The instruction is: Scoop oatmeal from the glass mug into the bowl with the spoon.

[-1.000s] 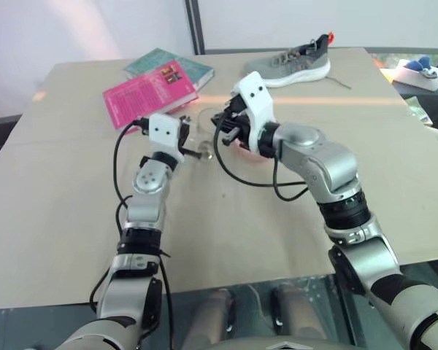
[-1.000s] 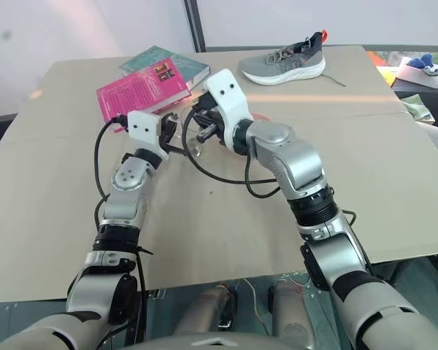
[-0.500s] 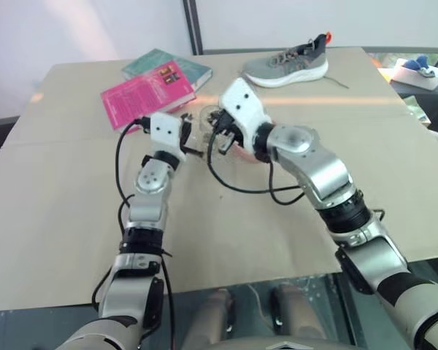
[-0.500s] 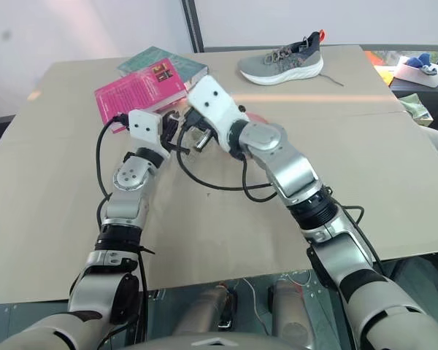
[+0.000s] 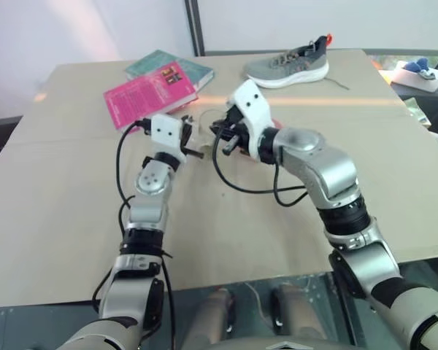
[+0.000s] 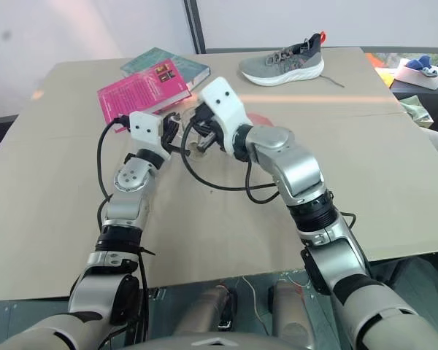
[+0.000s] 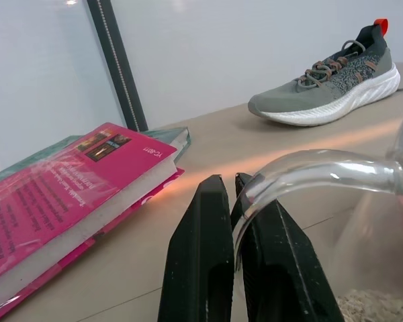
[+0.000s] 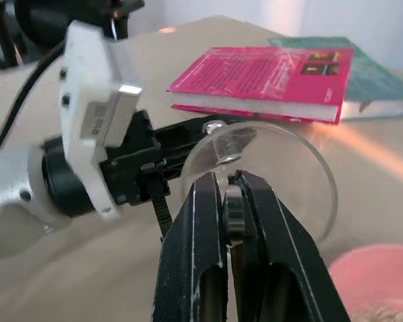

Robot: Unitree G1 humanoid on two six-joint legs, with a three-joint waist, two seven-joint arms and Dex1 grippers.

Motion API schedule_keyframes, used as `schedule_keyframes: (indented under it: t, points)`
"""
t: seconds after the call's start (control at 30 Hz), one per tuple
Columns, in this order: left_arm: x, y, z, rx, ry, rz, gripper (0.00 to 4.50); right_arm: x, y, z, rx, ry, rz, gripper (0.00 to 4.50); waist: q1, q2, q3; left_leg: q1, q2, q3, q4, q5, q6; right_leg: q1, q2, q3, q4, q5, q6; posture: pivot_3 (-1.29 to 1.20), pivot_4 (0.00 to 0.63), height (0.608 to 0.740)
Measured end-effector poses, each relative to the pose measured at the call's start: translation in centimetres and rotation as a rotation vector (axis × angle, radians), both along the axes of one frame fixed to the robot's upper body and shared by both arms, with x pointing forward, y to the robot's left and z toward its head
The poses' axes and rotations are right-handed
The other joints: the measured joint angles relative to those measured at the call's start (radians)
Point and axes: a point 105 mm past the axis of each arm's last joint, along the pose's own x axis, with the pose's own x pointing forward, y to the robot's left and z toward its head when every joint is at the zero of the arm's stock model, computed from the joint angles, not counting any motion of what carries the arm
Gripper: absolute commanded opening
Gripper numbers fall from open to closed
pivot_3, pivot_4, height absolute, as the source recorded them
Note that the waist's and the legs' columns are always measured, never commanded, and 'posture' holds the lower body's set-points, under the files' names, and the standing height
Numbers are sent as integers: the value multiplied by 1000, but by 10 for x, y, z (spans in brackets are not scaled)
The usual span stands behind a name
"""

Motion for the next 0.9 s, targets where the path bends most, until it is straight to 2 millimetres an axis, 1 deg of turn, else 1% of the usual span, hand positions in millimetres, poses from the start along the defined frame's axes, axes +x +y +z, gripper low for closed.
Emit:
schedule_keyframes:
  t: [0.2, 0.37, 0.43, 0.63, 0.9]
  points:
    - [0, 0, 1, 2, -7, -2, 24, 7, -15, 13, 137, 154, -56, 0, 0, 0, 0, 0, 0, 0, 0, 0, 0, 0, 0, 0, 0, 0, 0, 0, 150, 740]
    - [0, 2, 1, 4, -12, 1, 24, 12, -26, 23, 227, 250, -83, 0, 0, 0, 0, 0, 0, 0, 0, 0, 0, 0, 0, 0, 0, 0, 0, 0, 150, 740]
    - [0, 4, -1, 5, -6, 7, 24, 15, -31, 27, 270, 294, -93, 0, 0, 0, 0, 0, 0, 0, 0, 0, 0, 0, 0, 0, 0, 0, 0, 0, 150, 740]
    - [3, 8, -10, 9, 30, 20, 24, 21, -42, 35, 345, 368, -117, 0, 0, 0, 0, 0, 0, 0, 0, 0, 0, 0, 0, 0, 0, 0, 0, 0, 150, 740]
    - [9, 8, -9, 14, 39, 26, 24, 31, -62, 46, 489, 479, -161, 0, 0, 0, 0, 0, 0, 0, -1, 0, 0, 0, 0, 1, 0, 0, 0, 0, 150, 740]
